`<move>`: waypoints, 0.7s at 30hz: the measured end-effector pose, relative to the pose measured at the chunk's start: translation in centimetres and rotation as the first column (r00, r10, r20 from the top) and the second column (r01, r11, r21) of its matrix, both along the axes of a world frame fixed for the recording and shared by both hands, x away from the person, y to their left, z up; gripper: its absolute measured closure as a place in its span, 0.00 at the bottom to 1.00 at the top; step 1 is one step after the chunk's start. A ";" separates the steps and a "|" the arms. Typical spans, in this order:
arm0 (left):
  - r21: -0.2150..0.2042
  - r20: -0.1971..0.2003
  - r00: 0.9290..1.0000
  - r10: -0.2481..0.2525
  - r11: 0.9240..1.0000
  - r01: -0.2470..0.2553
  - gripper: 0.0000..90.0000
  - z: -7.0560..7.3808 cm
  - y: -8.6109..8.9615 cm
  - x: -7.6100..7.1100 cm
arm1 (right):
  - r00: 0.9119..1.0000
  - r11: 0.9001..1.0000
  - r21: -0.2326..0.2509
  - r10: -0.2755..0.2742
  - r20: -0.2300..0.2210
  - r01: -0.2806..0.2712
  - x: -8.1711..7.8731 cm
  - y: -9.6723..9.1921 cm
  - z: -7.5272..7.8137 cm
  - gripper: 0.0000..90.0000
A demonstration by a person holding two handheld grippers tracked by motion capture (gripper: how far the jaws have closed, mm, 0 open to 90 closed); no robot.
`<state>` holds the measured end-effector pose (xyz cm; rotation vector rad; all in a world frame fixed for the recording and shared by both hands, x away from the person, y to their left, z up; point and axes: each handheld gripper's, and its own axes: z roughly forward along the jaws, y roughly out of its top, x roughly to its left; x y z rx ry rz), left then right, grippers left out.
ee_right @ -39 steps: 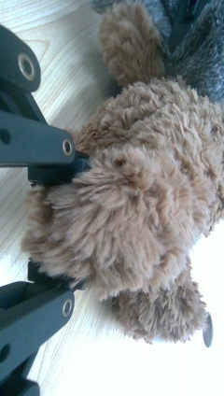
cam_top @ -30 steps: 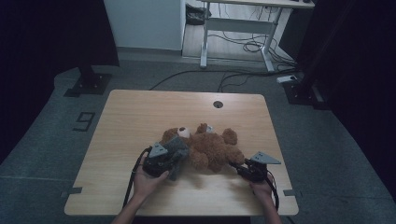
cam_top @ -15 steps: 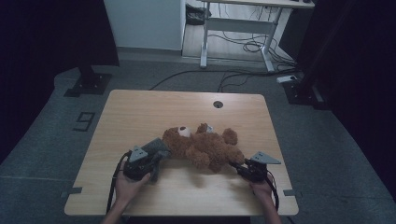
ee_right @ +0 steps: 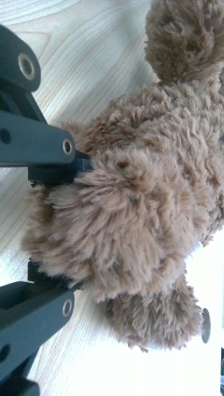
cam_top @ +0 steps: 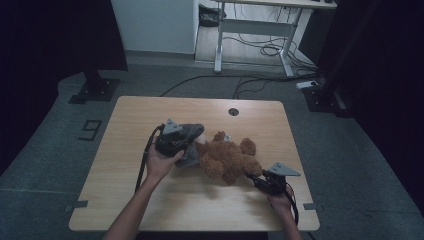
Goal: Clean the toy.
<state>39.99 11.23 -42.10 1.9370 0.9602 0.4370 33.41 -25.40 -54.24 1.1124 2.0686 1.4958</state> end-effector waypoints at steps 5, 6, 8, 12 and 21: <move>0.072 -0.073 0.997 -0.014 0.997 0.019 0.87 -2.1 -1.1 1.9 | 1.000 1.000 0.000 0.001 0.002 -0.001 0.1 -0.1 0.0 0.69; 0.071 -0.065 0.998 -0.011 0.997 0.015 0.87 -2.5 -1.1 1.7 | 1.000 1.000 0.007 -0.001 0.001 0.001 0.2 -0.1 0.0 0.69; 0.040 -0.068 0.998 -0.013 0.999 0.015 0.87 -3.0 -0.7 1.3 | 1.000 1.000 0.008 -0.010 -0.006 0.010 0.3 0.0 0.0 0.69; 0.000 -0.071 0.997 -0.027 1.000 0.027 0.88 -3.9 0.2 -0.1 | 0.999 0.999 0.018 -0.038 -0.027 0.039 0.6 0.1 0.0 0.69; -0.050 -0.069 0.997 -0.039 0.998 0.035 0.88 -5.4 1.0 -2.6 | 0.993 0.995 0.022 -0.099 -0.065 0.101 2.1 1.0 -0.2 0.69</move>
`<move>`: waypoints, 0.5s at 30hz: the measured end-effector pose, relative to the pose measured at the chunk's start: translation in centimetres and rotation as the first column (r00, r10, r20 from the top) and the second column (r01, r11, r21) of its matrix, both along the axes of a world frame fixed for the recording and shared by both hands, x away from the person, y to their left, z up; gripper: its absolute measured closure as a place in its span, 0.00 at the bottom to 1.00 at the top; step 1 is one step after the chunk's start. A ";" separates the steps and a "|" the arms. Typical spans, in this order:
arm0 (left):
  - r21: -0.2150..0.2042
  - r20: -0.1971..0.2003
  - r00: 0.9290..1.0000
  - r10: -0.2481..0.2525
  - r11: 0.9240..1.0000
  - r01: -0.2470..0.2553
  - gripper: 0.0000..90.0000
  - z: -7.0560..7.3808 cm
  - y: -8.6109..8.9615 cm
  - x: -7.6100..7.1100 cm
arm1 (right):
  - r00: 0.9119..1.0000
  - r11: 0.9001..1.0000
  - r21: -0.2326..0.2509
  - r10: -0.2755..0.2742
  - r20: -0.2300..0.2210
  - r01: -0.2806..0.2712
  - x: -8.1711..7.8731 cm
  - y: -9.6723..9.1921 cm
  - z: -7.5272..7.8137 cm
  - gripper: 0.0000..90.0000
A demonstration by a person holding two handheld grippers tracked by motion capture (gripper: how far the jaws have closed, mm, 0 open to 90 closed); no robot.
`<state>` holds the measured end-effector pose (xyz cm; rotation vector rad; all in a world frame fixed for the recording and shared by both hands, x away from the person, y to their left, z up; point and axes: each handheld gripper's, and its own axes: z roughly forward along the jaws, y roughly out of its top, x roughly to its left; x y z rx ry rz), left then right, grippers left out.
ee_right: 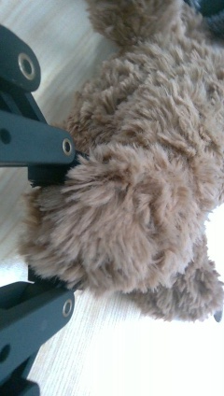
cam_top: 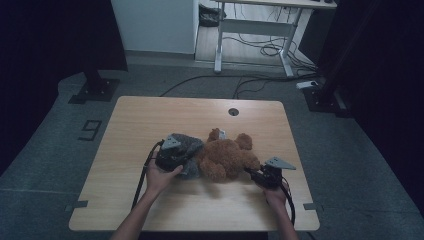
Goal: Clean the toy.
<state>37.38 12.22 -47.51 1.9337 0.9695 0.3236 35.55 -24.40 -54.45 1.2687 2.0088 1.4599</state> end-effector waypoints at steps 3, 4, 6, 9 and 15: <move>-0.005 0.003 1.000 0.005 1.000 -0.005 0.88 -0.3 -0.2 -0.4 | 1.000 1.000 0.006 -0.004 -0.005 0.004 0.3 0.1 -0.1 0.69; -0.003 0.005 1.000 0.006 1.000 -0.006 0.88 -0.4 -0.3 -0.4 | 1.000 1.000 0.011 0.000 -0.012 0.000 0.3 0.0 0.0 0.68; -0.010 0.005 1.000 0.004 1.000 -0.004 0.88 -0.5 -0.4 -0.6 | 1.000 1.000 0.018 0.009 -0.012 -0.008 0.0 -0.2 0.3 0.64; -0.031 -0.001 1.000 -0.004 1.000 0.004 0.88 -0.8 -0.3 -0.8 | 1.000 1.000 0.012 0.008 0.014 -0.009 -0.6 -0.5 0.9 0.58; -0.046 -0.002 1.000 -0.008 0.999 0.008 0.88 -1.1 -0.2 -1.2 | 0.999 0.998 0.040 -0.040 0.022 0.039 -1.3 -1.4 2.4 0.40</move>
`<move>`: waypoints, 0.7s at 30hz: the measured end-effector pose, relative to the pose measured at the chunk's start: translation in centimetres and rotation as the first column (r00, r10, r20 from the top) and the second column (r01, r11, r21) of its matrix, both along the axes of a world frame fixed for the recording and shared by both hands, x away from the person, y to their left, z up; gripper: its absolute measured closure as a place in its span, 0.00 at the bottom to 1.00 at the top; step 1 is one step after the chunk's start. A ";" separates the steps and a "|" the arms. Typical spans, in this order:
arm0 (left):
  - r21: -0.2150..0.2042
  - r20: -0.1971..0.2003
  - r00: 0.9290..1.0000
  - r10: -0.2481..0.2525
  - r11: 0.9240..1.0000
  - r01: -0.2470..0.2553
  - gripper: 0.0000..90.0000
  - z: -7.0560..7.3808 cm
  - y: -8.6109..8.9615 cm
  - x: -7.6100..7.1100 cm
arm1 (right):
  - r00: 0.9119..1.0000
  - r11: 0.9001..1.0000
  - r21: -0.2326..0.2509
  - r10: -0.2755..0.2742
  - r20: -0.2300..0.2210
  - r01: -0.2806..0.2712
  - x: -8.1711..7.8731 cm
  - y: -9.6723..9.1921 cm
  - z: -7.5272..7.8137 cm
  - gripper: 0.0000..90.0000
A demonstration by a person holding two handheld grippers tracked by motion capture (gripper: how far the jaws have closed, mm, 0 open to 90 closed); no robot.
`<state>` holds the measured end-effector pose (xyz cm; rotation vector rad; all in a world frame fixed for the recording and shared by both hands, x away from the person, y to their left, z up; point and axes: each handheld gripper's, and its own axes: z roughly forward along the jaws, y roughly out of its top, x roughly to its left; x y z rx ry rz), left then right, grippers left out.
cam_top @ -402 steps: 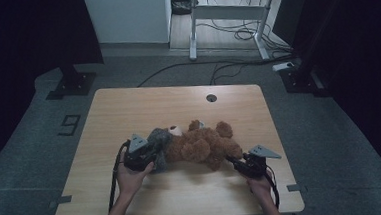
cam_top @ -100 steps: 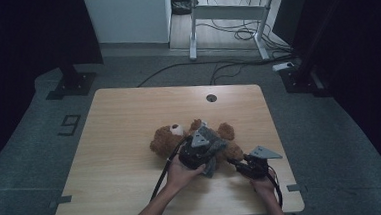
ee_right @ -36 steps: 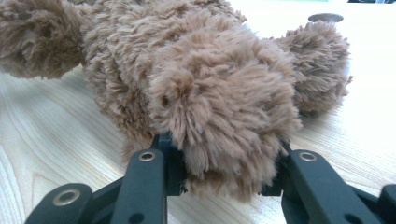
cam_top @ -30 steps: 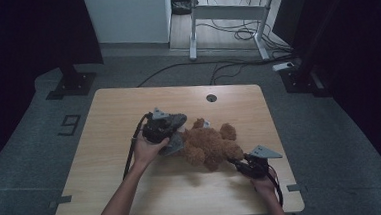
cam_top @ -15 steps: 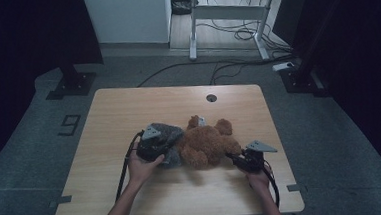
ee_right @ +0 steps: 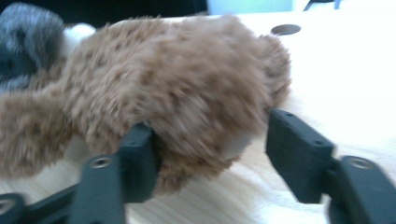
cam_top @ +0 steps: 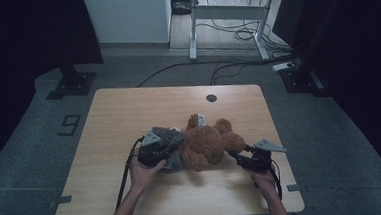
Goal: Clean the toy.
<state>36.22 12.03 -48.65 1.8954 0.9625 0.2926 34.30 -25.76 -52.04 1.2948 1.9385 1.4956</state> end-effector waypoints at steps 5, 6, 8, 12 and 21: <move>-0.007 0.000 1.000 0.001 1.000 -0.001 0.87 -0.2 0.0 -0.3 | 1.000 1.000 0.010 -0.019 0.009 0.019 0.3 0.0 1.9 0.29; -0.010 -0.001 1.000 0.002 1.000 -0.002 0.87 -0.3 0.0 -0.4 | 1.000 1.000 0.016 -0.017 0.012 0.017 0.4 0.1 2.3 0.28; -0.012 -0.001 1.000 0.002 1.000 -0.002 0.87 -0.3 0.0 -0.4 | 1.000 1.000 0.016 -0.018 0.017 0.018 0.4 0.3 2.7 0.26; -0.017 -0.002 1.000 0.001 1.000 -0.001 0.87 -0.3 0.1 -0.4 | 0.999 0.997 0.073 -0.017 0.032 0.015 0.1 -0.7 3.8 0.25; -0.027 -0.006 1.000 -0.010 1.000 0.009 0.87 -0.7 0.2 -0.9 | 0.998 0.998 0.039 0.059 -0.014 -0.058 0.8 0.6 3.8 0.28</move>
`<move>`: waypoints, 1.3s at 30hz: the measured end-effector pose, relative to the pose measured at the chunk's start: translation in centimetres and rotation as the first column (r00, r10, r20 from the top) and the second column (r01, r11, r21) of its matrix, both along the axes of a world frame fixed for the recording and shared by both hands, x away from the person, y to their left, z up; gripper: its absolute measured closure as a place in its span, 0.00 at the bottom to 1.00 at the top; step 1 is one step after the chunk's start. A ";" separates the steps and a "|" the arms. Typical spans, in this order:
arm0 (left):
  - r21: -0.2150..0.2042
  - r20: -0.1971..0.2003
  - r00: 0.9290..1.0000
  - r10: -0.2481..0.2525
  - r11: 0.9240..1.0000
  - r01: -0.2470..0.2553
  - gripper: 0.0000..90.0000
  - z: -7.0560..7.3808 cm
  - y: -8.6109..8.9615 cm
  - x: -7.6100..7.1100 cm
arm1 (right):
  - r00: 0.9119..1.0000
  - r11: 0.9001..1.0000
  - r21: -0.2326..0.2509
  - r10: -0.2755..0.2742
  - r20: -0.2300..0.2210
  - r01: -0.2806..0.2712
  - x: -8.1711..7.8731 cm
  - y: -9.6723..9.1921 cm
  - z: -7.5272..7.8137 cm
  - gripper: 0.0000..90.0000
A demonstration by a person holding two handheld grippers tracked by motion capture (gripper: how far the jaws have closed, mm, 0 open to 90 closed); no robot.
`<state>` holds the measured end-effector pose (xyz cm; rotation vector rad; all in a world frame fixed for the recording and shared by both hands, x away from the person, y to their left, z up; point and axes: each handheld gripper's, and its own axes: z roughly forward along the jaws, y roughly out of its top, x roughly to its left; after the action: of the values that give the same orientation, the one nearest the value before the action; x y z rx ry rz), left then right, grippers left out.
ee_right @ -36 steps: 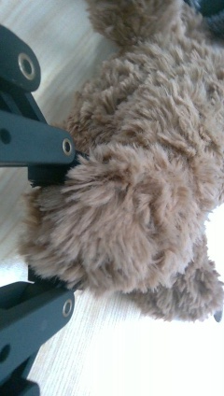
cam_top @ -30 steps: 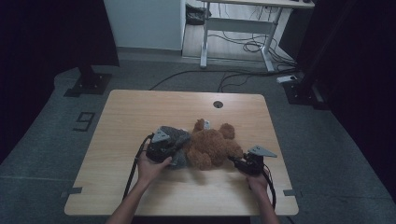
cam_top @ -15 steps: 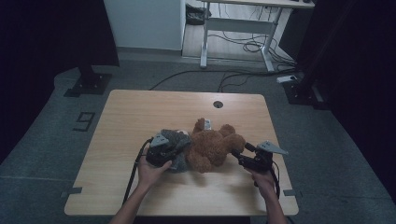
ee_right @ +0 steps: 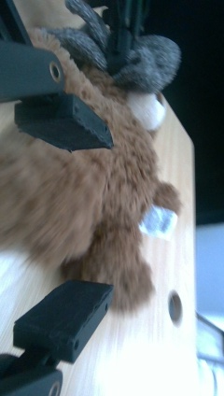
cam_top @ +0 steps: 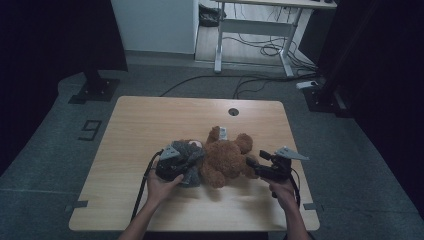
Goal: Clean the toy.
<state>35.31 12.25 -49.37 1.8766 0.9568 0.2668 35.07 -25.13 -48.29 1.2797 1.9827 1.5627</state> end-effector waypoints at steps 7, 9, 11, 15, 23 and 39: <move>-0.017 -0.013 1.000 -0.004 1.000 0.004 0.87 -0.4 0.2 -0.3 | 0.994 0.989 -0.127 0.059 -0.092 -0.070 1.6 4.4 -1.1 0.36; -0.020 -0.011 1.000 -0.005 1.000 0.005 0.87 -0.6 0.2 -0.5 | 0.993 0.991 -0.116 0.062 -0.100 -0.074 1.5 4.5 -1.8 0.37; -0.020 -0.009 1.000 -0.007 1.000 0.007 0.87 -0.7 0.1 -0.7 | 0.991 0.988 -0.124 0.076 -0.108 -0.089 1.2 4.3 -2.4 0.39; -0.020 -0.011 1.000 -0.012 1.000 0.012 0.87 -0.9 0.0 -1.1 | 0.989 0.987 -0.127 0.088 -0.118 -0.103 0.4 4.0 -3.5 0.41; -0.001 -0.035 0.999 -0.006 1.000 0.006 0.87 -1.8 -0.1 -1.3 | 0.986 0.976 -0.168 0.122 -0.113 -0.140 -0.8 3.9 -4.9 0.39; -0.010 -0.038 0.999 -0.001 1.000 0.000 0.87 -1.5 0.0 -1.4 | 0.977 0.967 -0.171 0.168 -0.131 -0.189 -1.7 3.2 -5.4 0.60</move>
<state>33.86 12.27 -50.83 1.8787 0.9817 0.2260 33.41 -21.90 -53.71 1.1701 2.3113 1.3699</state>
